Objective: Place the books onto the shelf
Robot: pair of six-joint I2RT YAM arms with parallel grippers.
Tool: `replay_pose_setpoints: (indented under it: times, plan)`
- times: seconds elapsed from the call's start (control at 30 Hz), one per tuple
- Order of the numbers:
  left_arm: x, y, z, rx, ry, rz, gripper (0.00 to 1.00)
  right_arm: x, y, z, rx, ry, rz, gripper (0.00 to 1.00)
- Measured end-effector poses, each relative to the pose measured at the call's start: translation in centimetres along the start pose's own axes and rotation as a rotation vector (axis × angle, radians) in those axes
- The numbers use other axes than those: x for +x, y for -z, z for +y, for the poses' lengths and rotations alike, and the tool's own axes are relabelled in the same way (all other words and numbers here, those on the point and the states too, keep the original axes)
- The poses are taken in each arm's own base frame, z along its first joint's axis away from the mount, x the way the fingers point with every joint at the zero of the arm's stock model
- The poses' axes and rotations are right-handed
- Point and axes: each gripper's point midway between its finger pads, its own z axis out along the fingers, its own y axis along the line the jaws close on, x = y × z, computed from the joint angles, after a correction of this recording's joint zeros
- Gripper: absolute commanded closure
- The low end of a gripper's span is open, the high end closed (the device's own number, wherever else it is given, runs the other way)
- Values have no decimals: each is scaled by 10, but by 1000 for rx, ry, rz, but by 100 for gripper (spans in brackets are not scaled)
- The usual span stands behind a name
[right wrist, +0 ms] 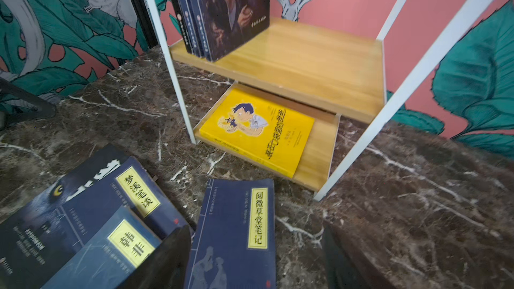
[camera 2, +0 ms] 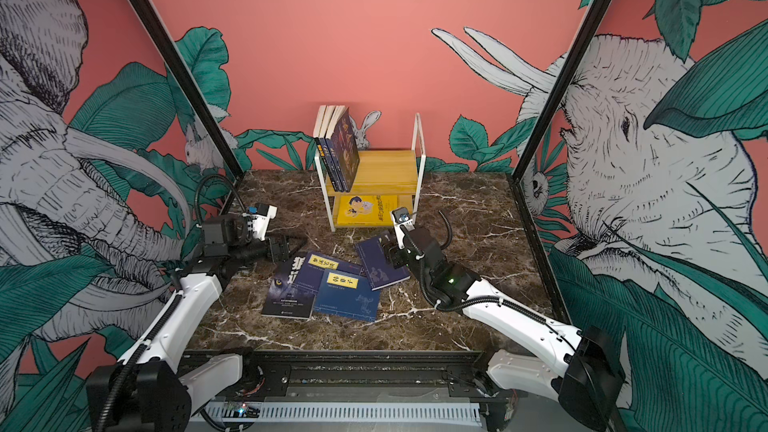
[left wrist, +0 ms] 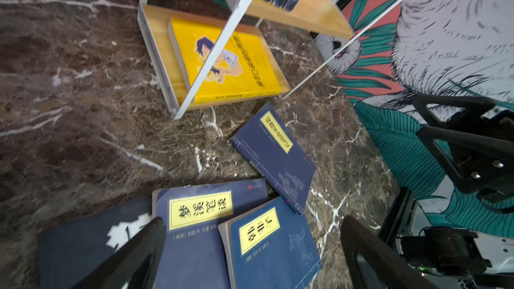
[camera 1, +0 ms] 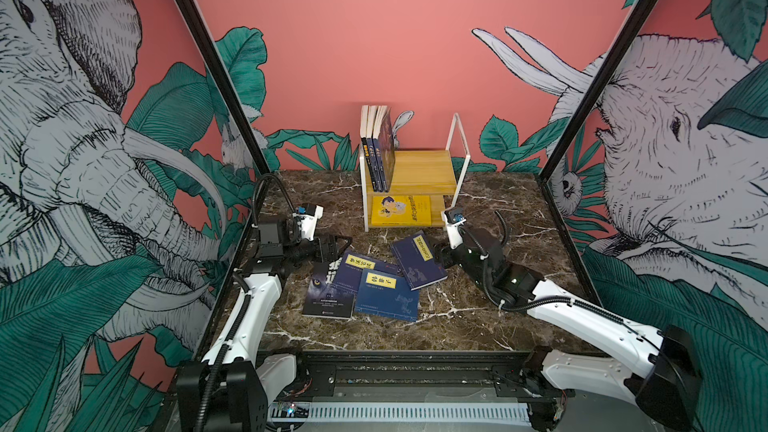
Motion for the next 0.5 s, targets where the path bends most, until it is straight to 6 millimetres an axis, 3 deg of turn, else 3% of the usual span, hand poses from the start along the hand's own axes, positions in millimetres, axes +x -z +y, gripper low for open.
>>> replay_pose_setpoints:
  times: [0.2,0.5]
  plan:
    - [38,-21,-5,31,39,159,2,41,-9,14,-36,-120,95,30]
    - [72,-43,7,19,126,304,2,105,-32,54,-124,-249,261,37]
